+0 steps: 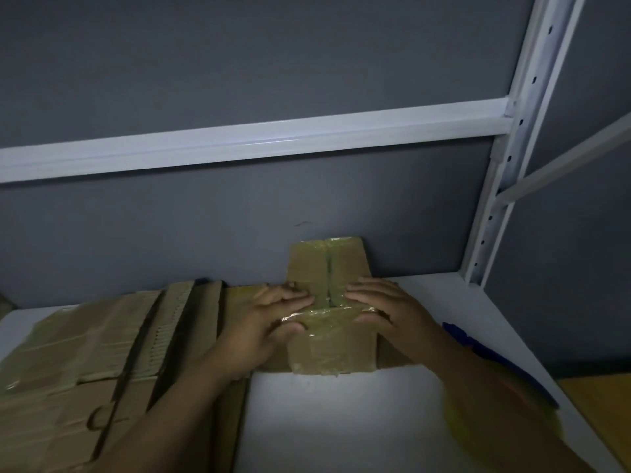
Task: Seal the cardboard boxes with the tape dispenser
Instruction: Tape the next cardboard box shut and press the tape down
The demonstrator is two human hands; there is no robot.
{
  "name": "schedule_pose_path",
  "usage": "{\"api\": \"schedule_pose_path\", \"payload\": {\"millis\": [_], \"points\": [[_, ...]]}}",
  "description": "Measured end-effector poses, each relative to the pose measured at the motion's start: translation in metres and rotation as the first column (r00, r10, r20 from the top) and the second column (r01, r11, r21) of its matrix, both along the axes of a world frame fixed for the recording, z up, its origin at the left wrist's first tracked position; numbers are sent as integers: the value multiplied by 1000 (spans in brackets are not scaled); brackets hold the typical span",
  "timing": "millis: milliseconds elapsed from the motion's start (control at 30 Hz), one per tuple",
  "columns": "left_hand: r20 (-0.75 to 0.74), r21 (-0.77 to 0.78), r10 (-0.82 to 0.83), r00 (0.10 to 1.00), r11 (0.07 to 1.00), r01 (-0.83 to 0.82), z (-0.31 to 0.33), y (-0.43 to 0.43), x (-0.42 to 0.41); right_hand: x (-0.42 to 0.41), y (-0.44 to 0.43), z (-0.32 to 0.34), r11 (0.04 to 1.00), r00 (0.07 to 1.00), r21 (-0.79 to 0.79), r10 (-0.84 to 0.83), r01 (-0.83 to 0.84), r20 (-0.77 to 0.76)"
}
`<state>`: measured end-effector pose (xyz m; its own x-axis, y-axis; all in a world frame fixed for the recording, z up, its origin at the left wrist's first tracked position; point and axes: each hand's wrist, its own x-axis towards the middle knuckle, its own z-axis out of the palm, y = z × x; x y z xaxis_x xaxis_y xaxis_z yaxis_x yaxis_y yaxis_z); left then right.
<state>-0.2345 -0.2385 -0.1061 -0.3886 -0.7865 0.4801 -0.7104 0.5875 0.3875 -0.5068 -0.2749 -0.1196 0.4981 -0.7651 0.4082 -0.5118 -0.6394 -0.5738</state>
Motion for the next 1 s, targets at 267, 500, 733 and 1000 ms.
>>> {"api": "schedule_pose_path", "payload": {"millis": [267,500,733,1000], "points": [[-488,288,48,872,951,109,18,1,-2,0,26,1,997,977,64,-49,36,209],[-313,413,290,904,899,-145,49,-54,-26,-22,49,1,991,925,133,-43,-8,377],[-513,460,424,747,870,-177,43,-35,-45,-35,40,9,926,860,89,-375,368,346],[-196,293,686,701,723,-626,15,56,-42,0,35,49,858,915,431,-374,280,151]]}}
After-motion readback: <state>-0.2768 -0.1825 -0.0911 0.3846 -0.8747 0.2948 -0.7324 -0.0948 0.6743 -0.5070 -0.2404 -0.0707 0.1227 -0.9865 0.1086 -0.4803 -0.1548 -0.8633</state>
